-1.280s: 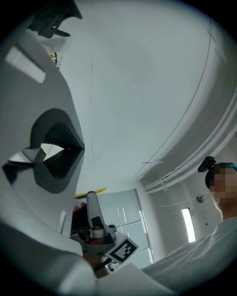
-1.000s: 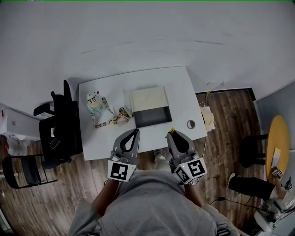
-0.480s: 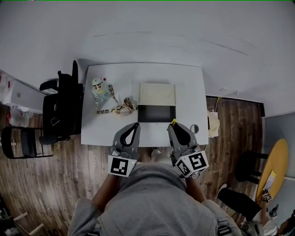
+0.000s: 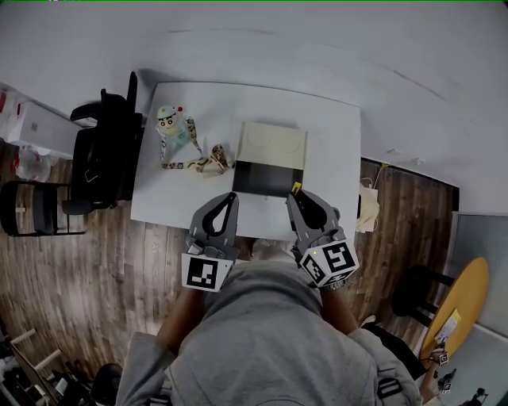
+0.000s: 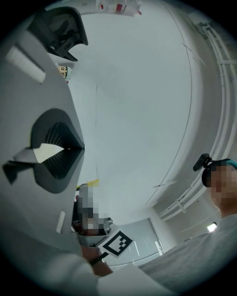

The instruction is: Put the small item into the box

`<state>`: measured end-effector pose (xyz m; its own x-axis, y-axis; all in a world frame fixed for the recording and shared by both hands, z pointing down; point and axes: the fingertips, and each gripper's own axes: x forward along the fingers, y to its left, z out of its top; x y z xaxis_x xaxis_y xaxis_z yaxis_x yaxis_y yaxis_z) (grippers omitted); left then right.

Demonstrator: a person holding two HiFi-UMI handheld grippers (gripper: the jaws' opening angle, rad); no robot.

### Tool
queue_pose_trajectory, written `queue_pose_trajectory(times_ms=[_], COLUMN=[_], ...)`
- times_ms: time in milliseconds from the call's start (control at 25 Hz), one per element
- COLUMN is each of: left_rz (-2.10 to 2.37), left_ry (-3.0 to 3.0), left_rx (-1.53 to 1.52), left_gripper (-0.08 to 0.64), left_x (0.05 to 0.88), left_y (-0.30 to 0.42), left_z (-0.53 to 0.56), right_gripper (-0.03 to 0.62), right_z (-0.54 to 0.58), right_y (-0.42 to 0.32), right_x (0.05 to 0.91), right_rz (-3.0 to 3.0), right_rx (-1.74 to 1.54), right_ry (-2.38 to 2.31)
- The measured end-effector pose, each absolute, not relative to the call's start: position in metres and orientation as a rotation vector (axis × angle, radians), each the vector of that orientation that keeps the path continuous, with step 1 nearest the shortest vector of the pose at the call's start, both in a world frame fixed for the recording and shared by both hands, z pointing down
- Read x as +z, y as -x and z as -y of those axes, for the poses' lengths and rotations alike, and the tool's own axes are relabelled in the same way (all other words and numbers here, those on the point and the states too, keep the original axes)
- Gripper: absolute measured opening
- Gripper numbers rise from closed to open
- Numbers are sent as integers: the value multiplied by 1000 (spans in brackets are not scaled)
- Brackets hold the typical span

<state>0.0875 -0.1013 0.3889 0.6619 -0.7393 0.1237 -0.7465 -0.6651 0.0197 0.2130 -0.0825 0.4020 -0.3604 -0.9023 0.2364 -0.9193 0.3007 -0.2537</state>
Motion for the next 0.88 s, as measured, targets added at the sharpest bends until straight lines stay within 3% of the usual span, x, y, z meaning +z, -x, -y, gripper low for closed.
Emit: queue_pose_trajectory(times_ms=[880], left_rz=[1459], left_ry=[-2668], left_rx=[205], left_gripper=[3], left_x=[408], left_y=[-108], left_z=[100], right_gripper=[66], right_z=[109], right_y=[-211], right_x=[460], right_rz=[2472], right_rx=[498], right_ry=[-1329])
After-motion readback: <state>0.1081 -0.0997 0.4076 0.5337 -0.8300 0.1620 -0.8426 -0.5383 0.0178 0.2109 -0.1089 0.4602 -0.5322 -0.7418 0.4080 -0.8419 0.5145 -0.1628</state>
